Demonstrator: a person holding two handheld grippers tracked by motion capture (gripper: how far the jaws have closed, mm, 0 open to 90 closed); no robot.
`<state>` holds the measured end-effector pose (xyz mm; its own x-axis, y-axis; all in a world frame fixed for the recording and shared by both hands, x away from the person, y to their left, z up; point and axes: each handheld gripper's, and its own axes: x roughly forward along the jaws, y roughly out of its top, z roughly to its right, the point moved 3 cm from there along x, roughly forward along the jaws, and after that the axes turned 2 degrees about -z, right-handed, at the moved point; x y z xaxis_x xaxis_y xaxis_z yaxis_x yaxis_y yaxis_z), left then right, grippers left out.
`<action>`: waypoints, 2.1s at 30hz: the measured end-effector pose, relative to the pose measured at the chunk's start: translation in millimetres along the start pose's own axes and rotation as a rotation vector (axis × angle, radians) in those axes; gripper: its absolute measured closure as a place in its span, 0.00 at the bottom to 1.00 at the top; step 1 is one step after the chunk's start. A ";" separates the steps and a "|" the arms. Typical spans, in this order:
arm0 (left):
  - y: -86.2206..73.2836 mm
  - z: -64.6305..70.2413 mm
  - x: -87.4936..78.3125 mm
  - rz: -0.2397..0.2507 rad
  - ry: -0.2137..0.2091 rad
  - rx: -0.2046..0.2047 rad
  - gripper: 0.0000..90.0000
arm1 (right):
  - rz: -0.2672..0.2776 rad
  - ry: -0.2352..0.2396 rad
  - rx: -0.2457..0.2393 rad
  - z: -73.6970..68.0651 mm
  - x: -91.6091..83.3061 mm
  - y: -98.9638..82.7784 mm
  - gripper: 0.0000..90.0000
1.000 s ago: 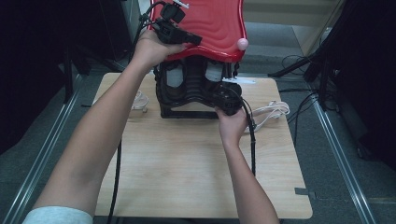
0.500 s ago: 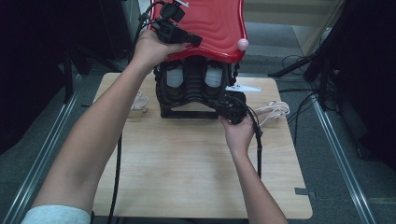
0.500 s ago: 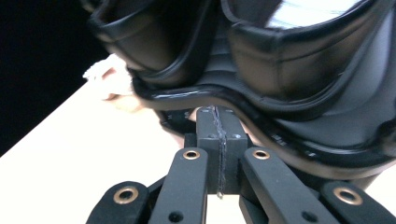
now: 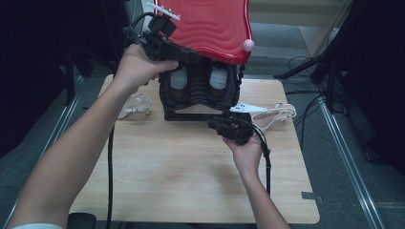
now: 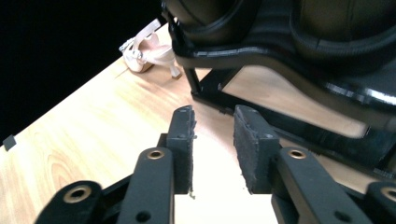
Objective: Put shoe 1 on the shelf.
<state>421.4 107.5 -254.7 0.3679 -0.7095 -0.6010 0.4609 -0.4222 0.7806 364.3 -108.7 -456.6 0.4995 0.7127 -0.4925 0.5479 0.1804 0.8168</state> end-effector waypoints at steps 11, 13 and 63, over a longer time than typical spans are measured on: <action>-57.1 8.1 -0.2 -0.015 -0.040 -0.025 0.70 | -0.002 0.009 0.054 1.9 -10.3 -20.9 0.50; -66.9 7.7 0.9 -0.008 -0.050 -0.034 0.69 | -0.007 -0.004 0.063 4.2 -11.6 -26.8 0.47; -272.4 -65.4 29.2 -0.036 0.129 -0.250 0.96 | -0.095 -0.001 0.046 17.6 -56.8 -89.2 0.69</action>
<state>359.4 238.7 -496.2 0.4400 -0.6122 -0.6569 0.6547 -0.2821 0.7013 298.9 -177.2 -506.7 0.4450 0.6931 -0.5671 0.6231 0.2152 0.7519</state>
